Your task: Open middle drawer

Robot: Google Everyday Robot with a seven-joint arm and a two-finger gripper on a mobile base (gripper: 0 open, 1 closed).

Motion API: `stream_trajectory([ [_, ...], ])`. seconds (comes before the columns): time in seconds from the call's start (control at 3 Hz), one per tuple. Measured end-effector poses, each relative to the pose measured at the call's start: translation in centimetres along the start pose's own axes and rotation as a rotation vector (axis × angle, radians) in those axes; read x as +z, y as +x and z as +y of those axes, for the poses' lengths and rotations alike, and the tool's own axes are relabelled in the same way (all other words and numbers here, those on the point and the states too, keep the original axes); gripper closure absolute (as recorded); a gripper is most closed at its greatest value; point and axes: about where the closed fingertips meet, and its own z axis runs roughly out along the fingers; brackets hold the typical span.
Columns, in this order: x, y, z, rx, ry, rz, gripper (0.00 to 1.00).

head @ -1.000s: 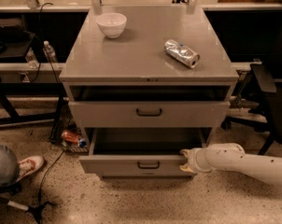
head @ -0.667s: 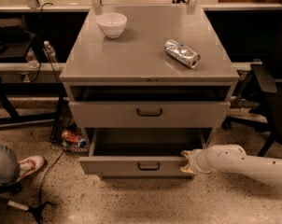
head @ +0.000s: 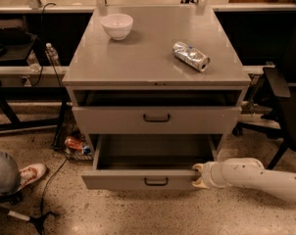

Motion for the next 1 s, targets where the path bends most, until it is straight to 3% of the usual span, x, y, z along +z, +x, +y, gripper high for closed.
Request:
stream_trajectory([
  [0.33,-1.23,0.25,2.84,0.079,0.006,-0.021,1.0],
  [1.0,-1.45,0.52,3.27,0.085,0.002,-0.017,1.0],
])
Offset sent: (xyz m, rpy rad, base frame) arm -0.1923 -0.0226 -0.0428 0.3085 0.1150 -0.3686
